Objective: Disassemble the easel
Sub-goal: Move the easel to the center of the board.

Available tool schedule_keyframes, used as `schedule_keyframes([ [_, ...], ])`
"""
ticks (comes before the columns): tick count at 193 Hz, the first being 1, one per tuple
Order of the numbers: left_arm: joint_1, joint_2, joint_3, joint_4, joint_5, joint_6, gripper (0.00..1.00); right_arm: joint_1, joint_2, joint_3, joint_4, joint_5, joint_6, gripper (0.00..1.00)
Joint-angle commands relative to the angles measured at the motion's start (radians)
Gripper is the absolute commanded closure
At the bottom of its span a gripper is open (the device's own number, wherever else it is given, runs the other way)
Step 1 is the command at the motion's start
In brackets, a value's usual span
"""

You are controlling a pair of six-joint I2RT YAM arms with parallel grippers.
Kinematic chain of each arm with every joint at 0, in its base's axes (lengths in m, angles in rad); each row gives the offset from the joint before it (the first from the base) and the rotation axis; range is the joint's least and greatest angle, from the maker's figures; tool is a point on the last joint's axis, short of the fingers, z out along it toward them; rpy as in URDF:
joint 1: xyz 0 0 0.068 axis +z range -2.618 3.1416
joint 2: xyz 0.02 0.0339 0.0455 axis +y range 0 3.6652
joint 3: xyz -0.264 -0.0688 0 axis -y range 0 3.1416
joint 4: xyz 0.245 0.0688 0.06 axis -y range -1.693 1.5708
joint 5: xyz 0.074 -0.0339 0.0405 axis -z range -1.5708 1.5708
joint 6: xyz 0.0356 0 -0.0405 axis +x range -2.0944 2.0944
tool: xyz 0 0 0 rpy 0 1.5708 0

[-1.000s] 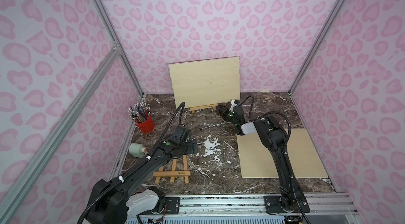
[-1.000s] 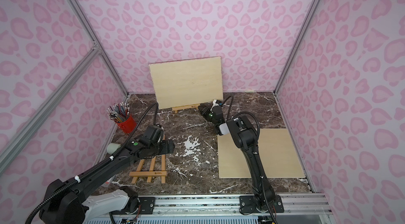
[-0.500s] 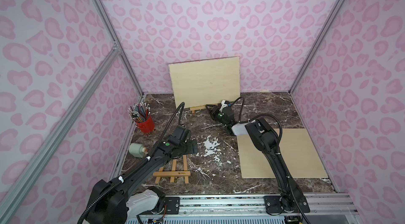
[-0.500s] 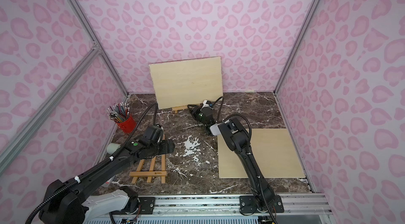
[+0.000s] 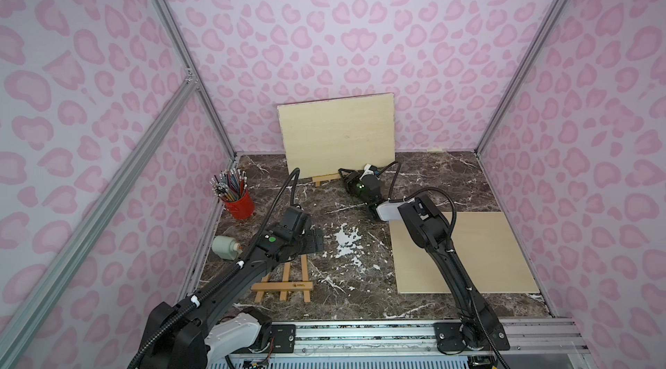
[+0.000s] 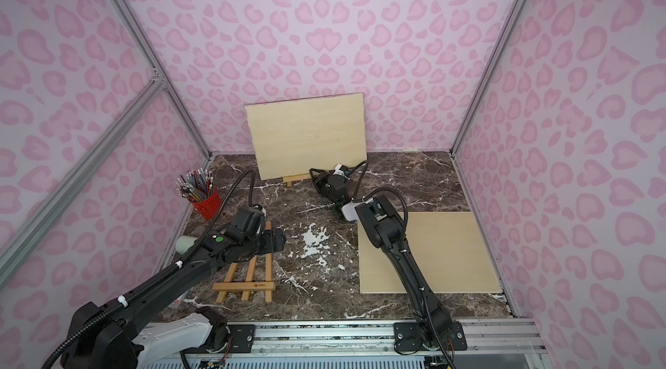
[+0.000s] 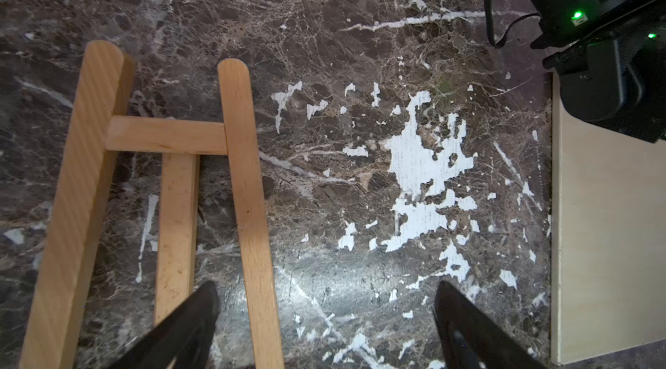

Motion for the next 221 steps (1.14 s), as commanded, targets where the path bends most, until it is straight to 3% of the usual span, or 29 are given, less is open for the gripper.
schedule_keyframes([
  [1,0.001,-0.008,-0.003,-0.013,-0.005,0.005,0.05,-0.006,0.022,0.027,-0.013,0.034,0.002,0.63],
  [39,0.003,-0.006,0.000,-0.015,-0.004,0.004,0.05,-0.005,0.029,0.033,-0.021,0.037,0.017,0.79],
  [84,0.003,-0.009,0.005,-0.021,-0.005,0.001,0.05,-0.010,-0.019,-0.084,0.050,0.041,0.030,0.90],
  [221,0.003,-0.034,0.052,-0.062,-0.023,-0.004,0.05,-0.007,-0.328,-0.683,0.302,-0.014,0.054,0.94],
])
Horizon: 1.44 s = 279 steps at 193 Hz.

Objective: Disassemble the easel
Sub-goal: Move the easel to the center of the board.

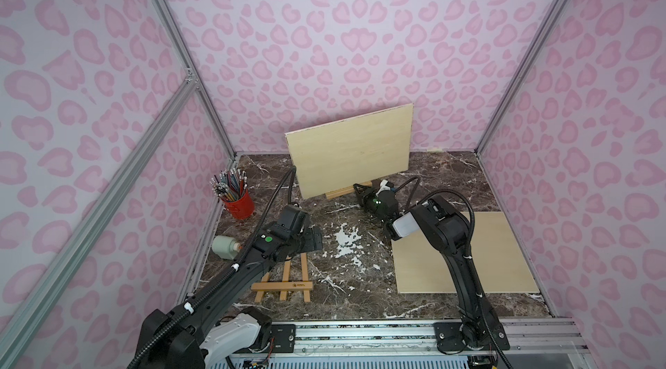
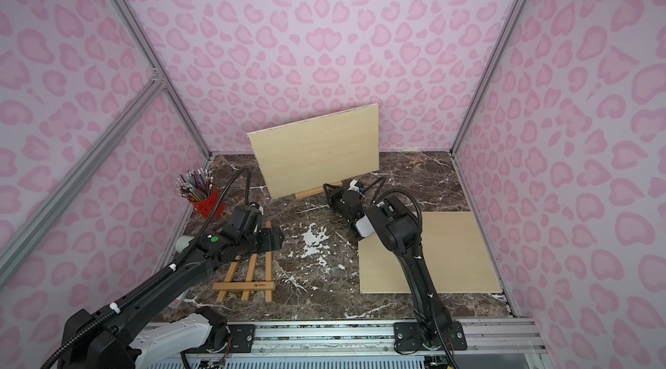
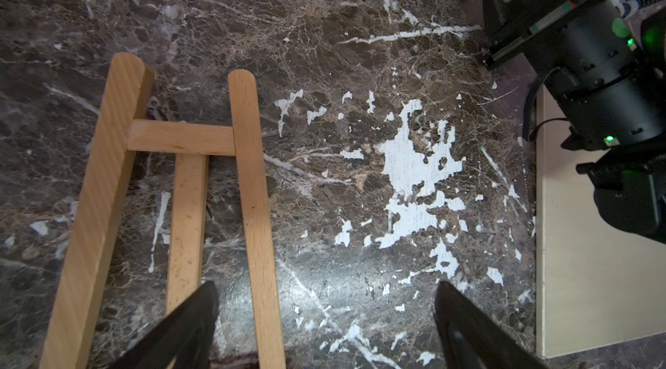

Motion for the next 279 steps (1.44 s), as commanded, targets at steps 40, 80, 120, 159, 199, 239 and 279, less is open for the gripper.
schedule_keyframes([
  [40,0.001,-0.015,0.027,-0.022,-0.024,0.007,0.05,0.006,-0.095,-0.202,0.067,-0.035,-0.066,0.94],
  [80,0.003,-0.046,0.034,-0.053,-0.065,0.025,0.05,-0.002,-0.136,-0.317,0.106,-0.050,-0.065,0.94],
  [120,0.042,-0.073,0.045,-0.047,-0.064,0.070,0.02,-0.005,-0.182,-0.393,0.115,-0.071,-0.073,0.94],
  [159,0.138,-0.073,0.062,0.020,0.031,0.158,0.02,-0.020,-0.193,-0.430,0.126,-0.104,-0.077,0.87],
  [199,0.228,-0.049,0.114,0.115,0.157,0.278,0.02,-0.049,-0.207,-0.455,0.145,-0.145,-0.109,0.66],
  [239,0.297,0.042,0.196,0.200,0.284,0.353,0.03,-0.072,-0.237,-0.477,0.155,-0.184,-0.146,0.55],
  [279,0.368,0.104,0.238,0.353,0.431,0.404,0.03,-0.079,-0.306,-0.517,0.145,-0.231,-0.184,0.51],
])
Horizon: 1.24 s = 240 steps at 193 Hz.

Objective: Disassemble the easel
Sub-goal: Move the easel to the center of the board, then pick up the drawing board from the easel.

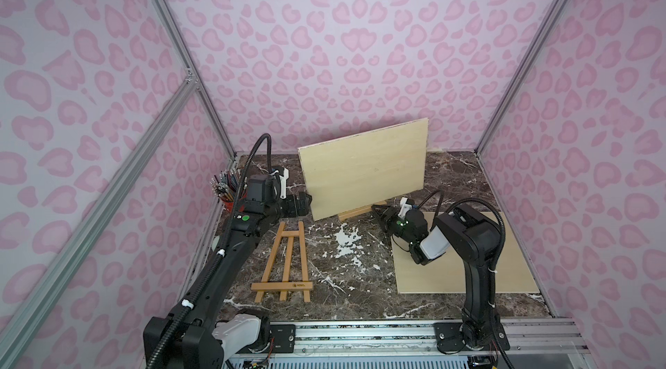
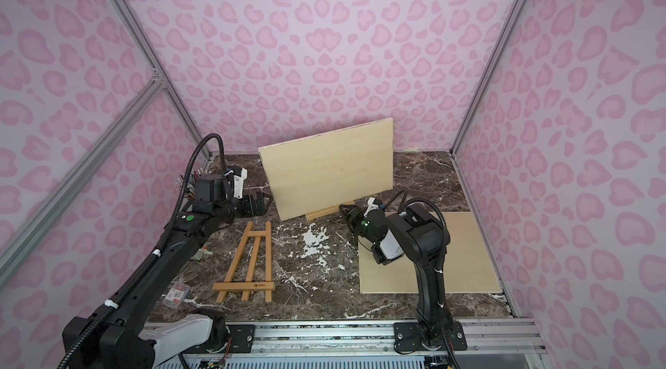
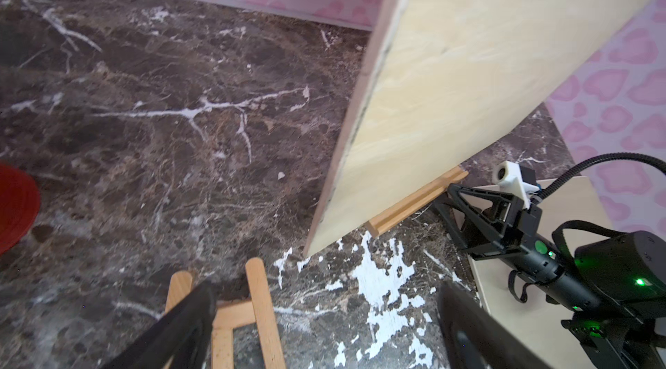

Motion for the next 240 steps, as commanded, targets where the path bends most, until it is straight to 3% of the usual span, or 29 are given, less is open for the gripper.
schedule_keyframes([
  [1,0.039,0.027,0.028,0.149,0.135,0.058,0.03,0.000,-0.027,-0.019,0.007,-0.048,-0.050,0.51],
  [28,0.095,0.062,0.053,0.234,0.244,0.095,0.03,-0.001,-0.066,-0.043,-0.018,-0.089,-0.084,0.49],
  [68,0.141,0.165,0.136,0.226,0.294,0.189,0.04,-0.011,-0.067,-0.054,-0.047,-0.118,-0.134,0.48],
  [120,0.172,0.273,0.223,0.311,0.439,0.247,0.06,-0.020,-0.118,-0.102,-0.051,-0.187,-0.196,0.47],
  [160,0.260,0.369,0.242,0.495,0.606,0.146,0.12,-0.061,-0.194,-0.134,-0.083,-0.278,-0.272,0.45],
  [190,0.268,0.458,0.260,0.656,0.756,0.038,0.18,-0.098,-0.244,-0.120,-0.155,-0.345,-0.345,0.43],
  [213,0.267,0.501,0.258,0.777,0.802,-0.036,0.20,-0.118,-0.261,-0.098,-0.201,-0.380,-0.386,0.42],
  [240,0.256,0.543,0.283,0.784,0.831,-0.042,0.22,-0.134,-0.266,-0.072,-0.236,-0.401,-0.414,0.41],
])
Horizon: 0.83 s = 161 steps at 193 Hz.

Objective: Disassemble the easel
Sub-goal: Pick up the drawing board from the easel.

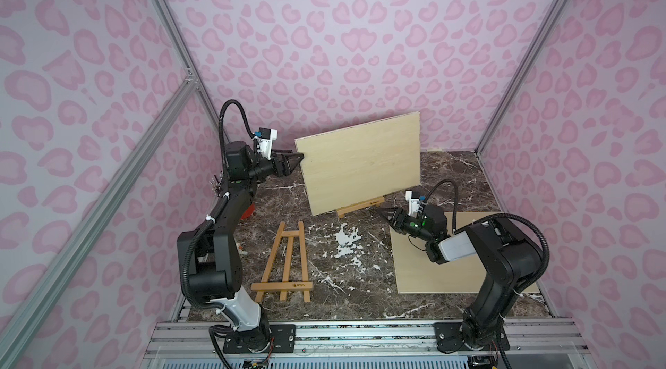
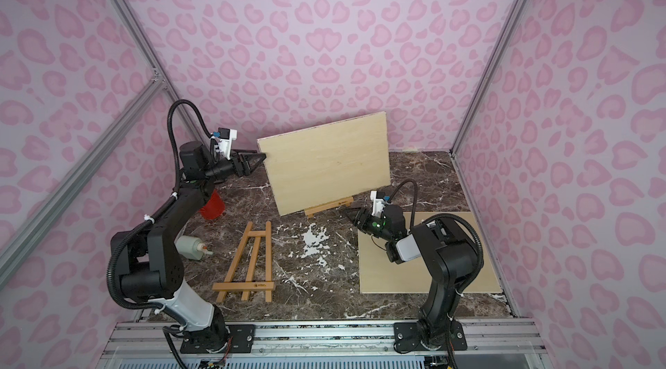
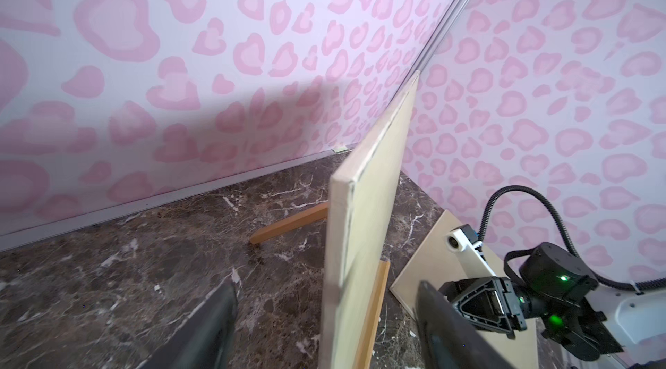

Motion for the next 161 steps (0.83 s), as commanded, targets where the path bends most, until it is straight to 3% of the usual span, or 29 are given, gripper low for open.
schedule_keyframes([
  [1,-0.008,0.028,0.026,0.108,0.079,-0.040,0.23,-0.009,-0.001,0.016,-0.036,-0.045,-0.060,0.41],
  [45,-0.050,0.085,0.074,0.003,0.097,0.041,0.30,-0.024,0.015,0.052,-0.057,-0.069,-0.087,0.41],
  [161,-0.051,0.166,0.074,0.276,0.135,-0.169,0.59,-0.093,0.027,0.043,-0.028,-0.116,-0.099,0.40],
])
